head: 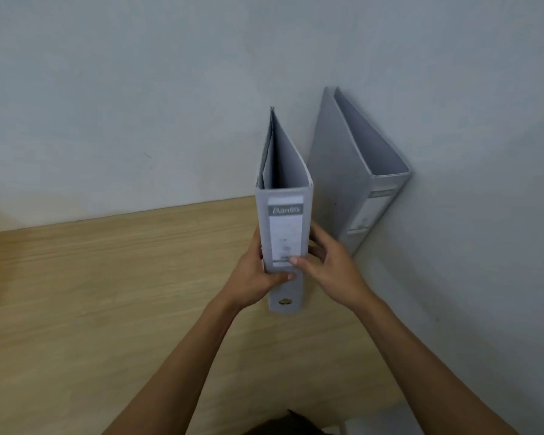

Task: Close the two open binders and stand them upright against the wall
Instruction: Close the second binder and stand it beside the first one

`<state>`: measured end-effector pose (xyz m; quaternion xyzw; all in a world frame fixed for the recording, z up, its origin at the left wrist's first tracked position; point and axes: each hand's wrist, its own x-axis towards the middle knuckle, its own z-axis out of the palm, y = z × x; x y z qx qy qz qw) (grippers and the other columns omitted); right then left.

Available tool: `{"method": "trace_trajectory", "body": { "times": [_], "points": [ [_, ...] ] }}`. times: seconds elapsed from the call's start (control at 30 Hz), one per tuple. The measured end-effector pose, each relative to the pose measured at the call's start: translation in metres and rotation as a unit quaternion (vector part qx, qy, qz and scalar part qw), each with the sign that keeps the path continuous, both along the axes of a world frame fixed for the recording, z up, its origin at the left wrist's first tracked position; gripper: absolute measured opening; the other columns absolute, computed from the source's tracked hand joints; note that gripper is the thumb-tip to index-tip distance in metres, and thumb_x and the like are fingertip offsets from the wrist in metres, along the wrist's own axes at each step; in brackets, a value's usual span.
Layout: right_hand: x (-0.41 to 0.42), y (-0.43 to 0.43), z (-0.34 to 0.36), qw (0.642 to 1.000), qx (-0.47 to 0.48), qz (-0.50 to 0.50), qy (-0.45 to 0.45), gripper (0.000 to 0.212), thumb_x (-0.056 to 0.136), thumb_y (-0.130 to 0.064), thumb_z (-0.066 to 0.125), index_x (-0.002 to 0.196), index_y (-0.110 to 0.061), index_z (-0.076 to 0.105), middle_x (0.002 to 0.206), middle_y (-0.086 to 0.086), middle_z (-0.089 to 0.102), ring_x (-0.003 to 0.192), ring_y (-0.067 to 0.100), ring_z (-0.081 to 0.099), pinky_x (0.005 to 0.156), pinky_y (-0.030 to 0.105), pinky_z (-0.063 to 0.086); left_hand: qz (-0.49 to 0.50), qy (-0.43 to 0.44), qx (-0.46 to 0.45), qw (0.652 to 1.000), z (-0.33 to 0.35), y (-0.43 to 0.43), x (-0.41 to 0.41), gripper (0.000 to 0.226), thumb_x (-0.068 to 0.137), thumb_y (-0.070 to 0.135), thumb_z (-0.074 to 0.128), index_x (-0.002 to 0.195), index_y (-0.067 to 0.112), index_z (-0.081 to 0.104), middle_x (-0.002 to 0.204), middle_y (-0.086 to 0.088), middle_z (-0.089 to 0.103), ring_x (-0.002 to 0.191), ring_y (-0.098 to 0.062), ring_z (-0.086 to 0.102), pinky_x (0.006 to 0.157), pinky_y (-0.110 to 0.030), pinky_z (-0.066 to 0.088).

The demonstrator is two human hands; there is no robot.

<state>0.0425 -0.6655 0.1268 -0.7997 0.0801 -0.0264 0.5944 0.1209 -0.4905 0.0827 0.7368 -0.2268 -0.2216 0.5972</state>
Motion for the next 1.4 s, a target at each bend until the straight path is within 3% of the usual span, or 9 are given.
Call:
{"method": "trace_trajectory", "body": {
  "times": [0.17,0.3,0.4,0.5,0.6,0.8,0.9,1.07,1.4],
  "points": [
    [-0.021,-0.026,-0.017,0.999,0.0,-0.052,0.017,0.069,0.081,-0.034,0.075,0.145,-0.037,0.049,0.137,-0.016,0.065,0.128,0.006,0.06,0.105,0.039,0.053,-0.041,-0.018,0.028,0.999,-0.01,-0.03,-0.004,0.115,0.07,0.029,0.085,0.161,0.02,0.016,0.123,0.05,0.054,0.116,0.023,0.053,0.08,0.0,0.048],
    [-0.028,-0.047,-0.02,0.997,-0.017,-0.078,0.018,0.052,0.087,-0.019,0.069,0.133,-0.042,0.06,0.12,-0.028,0.071,0.117,-0.001,0.065,0.099,0.026,0.055,-0.044,-0.019,0.048,0.998,-0.014,-0.055,-0.005,0.116,0.072,0.009,0.084,0.162,0.013,0.013,0.123,0.035,0.057,0.108,0.027,0.054,0.077,0.001,0.047],
    [-0.029,-0.061,-0.023,0.992,-0.022,-0.127,0.016,0.048,0.088,-0.014,0.071,0.133,-0.031,0.064,0.119,-0.015,0.075,0.113,0.003,0.068,0.097,0.031,0.057,-0.04,-0.029,0.056,0.997,-0.006,-0.075,-0.002,0.121,0.073,0.007,0.085,0.163,0.02,0.005,0.145,0.006,0.054,0.117,0.011,0.056,0.089,-0.007,0.05],
    [-0.025,-0.069,-0.023,0.981,-0.042,-0.19,0.008,0.04,0.087,-0.012,0.074,0.126,-0.023,0.072,0.112,-0.006,0.078,0.104,0.005,0.072,0.094,0.033,0.059,-0.039,-0.052,0.058,0.996,0.001,-0.093,0.005,0.123,0.075,0.004,0.084,0.163,0.02,0.0,0.156,-0.004,0.044,0.138,-0.016,0.048,0.106,-0.032,0.05],
    [-0.014,-0.074,-0.022,0.971,-0.049,-0.234,0.009,0.029,0.086,-0.013,0.077,0.114,-0.018,0.075,0.1,-0.007,0.078,0.092,0.004,0.073,0.089,0.035,0.061,-0.034,-0.062,0.066,0.995,0.003,-0.106,0.012,0.121,0.077,-0.005,0.079,0.163,0.017,-0.003,0.156,-0.009,0.043,0.142,-0.023,0.045,0.109,-0.042,0.049],
    [0.01,-0.086,-0.023,0.962,-0.088,-0.255,0.026,0.017,0.079,-0.025,0.083,0.083,-0.028,0.067,0.077,-0.014,0.07,0.07,-0.009,0.066,0.06,0.011,0.052,-0.015,-0.064,0.069,0.995,0.003,-0.118,0.03,0.116,0.075,-0.011,0.077,0.161,0.017,0.003,0.142,0.002,0.047,0.131,-0.011,0.044,0.08,-0.001,0.049],
    [0.017,-0.088,-0.025,0.957,-0.105,-0.267,0.04,0.019,0.079,-0.035,0.083,0.073,-0.031,0.065,0.069,-0.013,0.069,0.063,-0.006,0.065,0.052,0.012,0.049,-0.009,-0.061,0.071,0.996,0.002,-0.124,0.038,0.114,0.075,-0.012,0.077,0.16,0.016,0.007,0.137,0.002,0.048,0.127,-0.011,0.045,0.075,0.001,0.048],
    [0.024,-0.093,-0.027,0.958,-0.128,-0.247,0.071,0.026,0.083,-0.052,0.072,0.078,-0.026,0.075,0.07,-0.012,0.071,0.066,0.008,0.07,0.064,0.033,0.06,-0.011,-0.053,0.083,0.995,0.0,-0.13,0.049,0.114,0.076,-0.012,0.077,0.16,0.011,0.003,0.139,-0.004,0.048,0.126,-0.011,0.045,0.073,0.001,0.049],
    [0.025,-0.095,-0.025,0.962,-0.126,-0.226,0.083,0.026,0.082,-0.054,0.071,0.079,-0.028,0.074,0.071,-0.012,0.072,0.069,0.008,0.071,0.067,0.037,0.062,-0.014,-0.047,0.109,0.993,-0.001,-0.127,0.053,0.109,0.074,-0.01,0.077,0.158,0.012,0.012,0.133,0.006,0.047,0.122,-0.01,0.044,0.069,0.004,0.046]
  ]
}}
